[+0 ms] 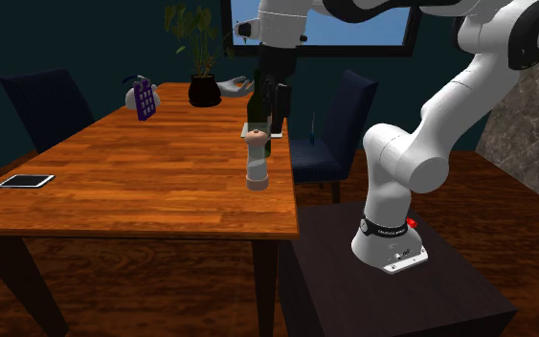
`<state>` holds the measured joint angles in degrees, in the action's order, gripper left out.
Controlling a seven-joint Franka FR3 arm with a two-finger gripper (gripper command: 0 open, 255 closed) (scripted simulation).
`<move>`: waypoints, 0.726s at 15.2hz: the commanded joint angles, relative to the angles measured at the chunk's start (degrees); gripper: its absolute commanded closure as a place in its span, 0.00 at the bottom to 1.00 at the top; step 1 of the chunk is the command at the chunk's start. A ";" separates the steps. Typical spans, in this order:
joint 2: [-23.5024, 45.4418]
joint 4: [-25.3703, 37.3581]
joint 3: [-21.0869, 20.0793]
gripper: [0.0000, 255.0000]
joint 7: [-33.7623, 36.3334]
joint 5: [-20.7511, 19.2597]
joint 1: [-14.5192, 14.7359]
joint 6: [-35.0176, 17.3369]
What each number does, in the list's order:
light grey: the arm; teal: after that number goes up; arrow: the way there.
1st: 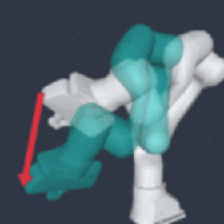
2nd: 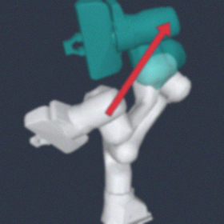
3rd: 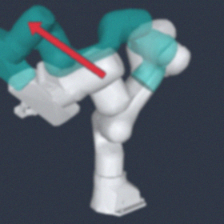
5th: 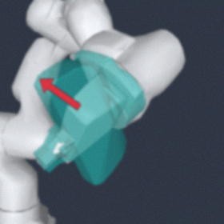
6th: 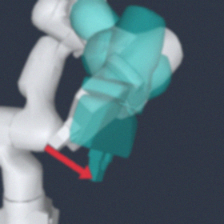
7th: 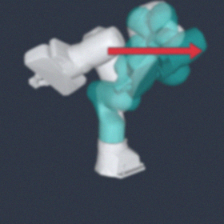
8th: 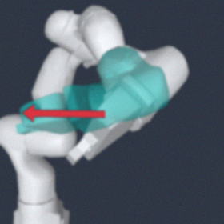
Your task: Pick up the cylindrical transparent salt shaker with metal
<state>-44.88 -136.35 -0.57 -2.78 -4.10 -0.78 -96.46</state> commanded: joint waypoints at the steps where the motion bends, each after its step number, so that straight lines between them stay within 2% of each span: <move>1: 0.00 0.00 0.00 0.00 0.00 0.00 0.00 0.00; 6: 2.09 -1.36 8.50 0.00 -11.01 -2.82 -0.80 -3.21; 11: 7.17 -0.21 17.03 0.00 -22.09 -4.83 -1.06 -6.61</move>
<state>-38.84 -136.83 14.91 -22.62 -8.67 -1.91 -102.34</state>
